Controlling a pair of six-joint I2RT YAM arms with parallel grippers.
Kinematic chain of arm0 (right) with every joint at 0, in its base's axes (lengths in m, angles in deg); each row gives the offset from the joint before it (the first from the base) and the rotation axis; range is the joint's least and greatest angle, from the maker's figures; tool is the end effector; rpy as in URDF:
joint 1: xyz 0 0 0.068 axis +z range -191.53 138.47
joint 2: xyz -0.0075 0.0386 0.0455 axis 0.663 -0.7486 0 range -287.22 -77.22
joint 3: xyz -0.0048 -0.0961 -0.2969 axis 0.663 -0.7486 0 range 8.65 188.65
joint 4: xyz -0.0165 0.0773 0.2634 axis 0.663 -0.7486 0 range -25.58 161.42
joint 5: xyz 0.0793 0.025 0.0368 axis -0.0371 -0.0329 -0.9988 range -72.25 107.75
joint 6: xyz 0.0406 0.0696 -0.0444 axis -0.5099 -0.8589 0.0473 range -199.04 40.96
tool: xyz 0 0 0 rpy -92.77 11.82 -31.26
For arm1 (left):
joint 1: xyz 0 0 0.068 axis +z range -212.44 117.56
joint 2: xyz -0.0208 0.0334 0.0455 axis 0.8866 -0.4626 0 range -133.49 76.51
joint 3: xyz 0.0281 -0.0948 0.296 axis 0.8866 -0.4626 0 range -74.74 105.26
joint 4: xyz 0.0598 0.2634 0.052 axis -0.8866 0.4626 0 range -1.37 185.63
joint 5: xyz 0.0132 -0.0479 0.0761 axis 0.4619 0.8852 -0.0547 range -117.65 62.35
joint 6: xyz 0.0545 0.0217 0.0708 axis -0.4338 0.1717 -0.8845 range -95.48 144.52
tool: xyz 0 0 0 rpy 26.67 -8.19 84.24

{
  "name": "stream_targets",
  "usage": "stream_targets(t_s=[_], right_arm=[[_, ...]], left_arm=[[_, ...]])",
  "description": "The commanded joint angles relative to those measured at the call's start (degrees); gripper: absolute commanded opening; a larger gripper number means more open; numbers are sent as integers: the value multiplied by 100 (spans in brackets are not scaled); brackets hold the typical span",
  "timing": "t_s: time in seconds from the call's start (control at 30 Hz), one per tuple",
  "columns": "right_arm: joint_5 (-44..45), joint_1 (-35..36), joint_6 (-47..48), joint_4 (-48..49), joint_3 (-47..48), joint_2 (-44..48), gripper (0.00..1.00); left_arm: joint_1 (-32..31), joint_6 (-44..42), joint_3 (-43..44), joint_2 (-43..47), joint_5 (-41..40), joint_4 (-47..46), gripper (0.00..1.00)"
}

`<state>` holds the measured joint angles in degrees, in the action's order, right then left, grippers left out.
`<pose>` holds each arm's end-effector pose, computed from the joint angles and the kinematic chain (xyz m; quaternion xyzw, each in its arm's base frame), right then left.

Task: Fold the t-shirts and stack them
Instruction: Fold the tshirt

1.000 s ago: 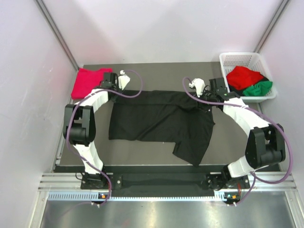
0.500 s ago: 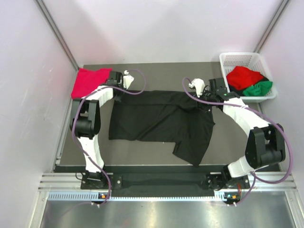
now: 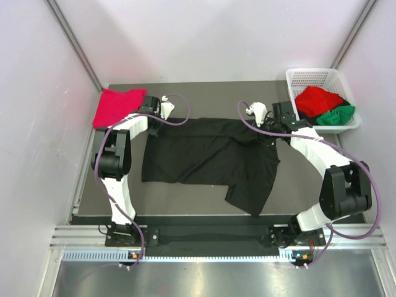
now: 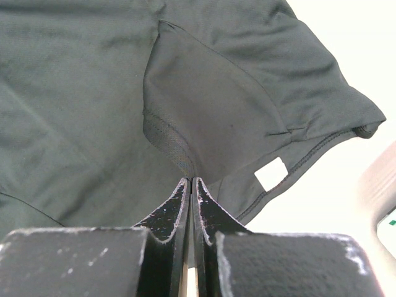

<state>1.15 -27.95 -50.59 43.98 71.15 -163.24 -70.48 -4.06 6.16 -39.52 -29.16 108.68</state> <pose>0.3415 0.1068 0.2498 -0.3795 0.8533 0.0922 0.3455 0.4851 -0.0662 0.1584 0.2959 0.9071 0.0657 0.2922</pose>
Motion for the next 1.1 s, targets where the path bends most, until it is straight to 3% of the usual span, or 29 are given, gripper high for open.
stream_targets(t_s=[0.0, 0.5, 0.87, 0.9, 0.93, 1.07], right_arm=[[-10, 57, 3, 230, 175, -20, 0], [60, -145, -410, 468, 526, -459, 0], [921, -233, -542, 1021, 1334, -1417, 2], [1183, -242, -525, 1030, 1500, -1496, 4], [1307, -251, -524, 1082, 1572, -1575, 19], [1625, -260, -753, 1320, 1625, -1357, 40]], left_arm=[[-14, 45, -136, 124, 20, 7, 13], [-14, 54, -312, -8, -208, -54, 10], [-23, 37, -374, -16, -279, -107, 9], [-23, 37, -374, -16, -296, -133, 9], [-23, 37, -374, -16, -305, -142, 9], [-14, 10, -461, 19, -367, -186, 9]])
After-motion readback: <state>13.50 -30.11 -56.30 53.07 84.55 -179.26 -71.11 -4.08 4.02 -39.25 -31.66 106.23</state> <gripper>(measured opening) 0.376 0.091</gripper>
